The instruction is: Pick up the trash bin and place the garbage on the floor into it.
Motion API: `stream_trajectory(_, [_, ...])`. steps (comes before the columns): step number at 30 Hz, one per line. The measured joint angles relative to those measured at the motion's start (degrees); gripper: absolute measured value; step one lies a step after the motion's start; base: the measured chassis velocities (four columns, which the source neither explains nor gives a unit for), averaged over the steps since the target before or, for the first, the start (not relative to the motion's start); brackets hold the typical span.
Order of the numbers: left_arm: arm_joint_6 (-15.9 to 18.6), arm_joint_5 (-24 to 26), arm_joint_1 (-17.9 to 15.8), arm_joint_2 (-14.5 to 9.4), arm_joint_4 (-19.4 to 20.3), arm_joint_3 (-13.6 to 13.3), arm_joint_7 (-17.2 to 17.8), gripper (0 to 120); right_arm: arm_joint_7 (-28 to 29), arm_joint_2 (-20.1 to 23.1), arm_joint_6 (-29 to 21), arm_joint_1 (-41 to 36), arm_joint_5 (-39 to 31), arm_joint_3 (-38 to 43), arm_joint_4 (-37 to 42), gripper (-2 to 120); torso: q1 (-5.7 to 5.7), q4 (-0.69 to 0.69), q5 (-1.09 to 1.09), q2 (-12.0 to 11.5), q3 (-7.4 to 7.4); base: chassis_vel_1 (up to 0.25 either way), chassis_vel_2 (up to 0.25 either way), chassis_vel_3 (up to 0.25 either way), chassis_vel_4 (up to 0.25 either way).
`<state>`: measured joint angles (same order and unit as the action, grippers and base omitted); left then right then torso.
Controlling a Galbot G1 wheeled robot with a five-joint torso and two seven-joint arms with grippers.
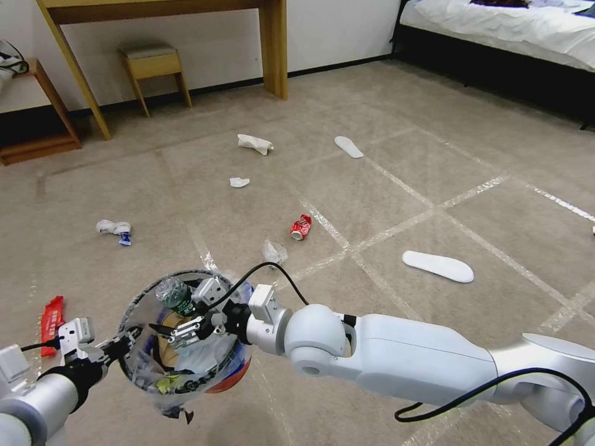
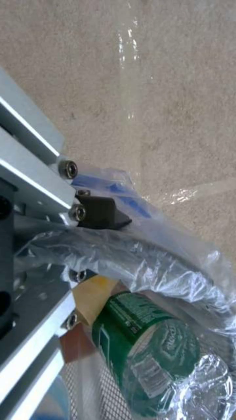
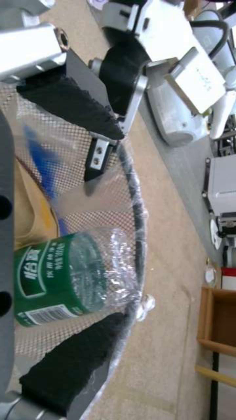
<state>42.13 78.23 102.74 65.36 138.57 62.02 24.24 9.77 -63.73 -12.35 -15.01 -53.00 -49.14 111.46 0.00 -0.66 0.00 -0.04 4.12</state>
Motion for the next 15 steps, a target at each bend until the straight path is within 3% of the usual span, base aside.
stream_trajectory(15, [0.0,-0.6,0.4,0.6,-0.1,0.0,-0.2,1,0.5,-0.6,-0.2,0.5,-0.9,3.1,1.9,100,0.00,0.00,0.00,0.0,0.00,0.000,0.000,0.000,0.000])
